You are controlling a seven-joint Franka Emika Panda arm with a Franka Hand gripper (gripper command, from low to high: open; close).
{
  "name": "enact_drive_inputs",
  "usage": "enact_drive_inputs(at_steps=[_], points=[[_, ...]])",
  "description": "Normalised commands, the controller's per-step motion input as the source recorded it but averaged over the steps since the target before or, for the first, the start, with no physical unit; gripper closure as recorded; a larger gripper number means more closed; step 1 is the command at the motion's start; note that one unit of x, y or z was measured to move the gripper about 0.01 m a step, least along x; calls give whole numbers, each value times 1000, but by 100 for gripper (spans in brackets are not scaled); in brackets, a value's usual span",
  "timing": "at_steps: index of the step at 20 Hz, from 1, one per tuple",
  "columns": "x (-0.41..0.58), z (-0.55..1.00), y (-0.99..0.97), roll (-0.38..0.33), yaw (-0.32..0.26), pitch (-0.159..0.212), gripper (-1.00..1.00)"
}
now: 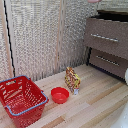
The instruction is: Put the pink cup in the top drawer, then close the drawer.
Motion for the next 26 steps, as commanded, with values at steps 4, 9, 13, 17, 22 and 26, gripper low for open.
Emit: enact_drive_inputs(at_steps=[4, 9, 13, 17, 22, 26], points=[[-99, 176, -854, 0, -10, 2, 100], [-115, -3, -651, -21, -7, 46, 100], [-117, -114, -484, -51, -2, 49, 100], [-36, -223, -486, -49, 2, 22, 100], [-3, -336, -316, -39, 23, 3, -100], [0, -181, 18, -18, 23, 42, -100]])
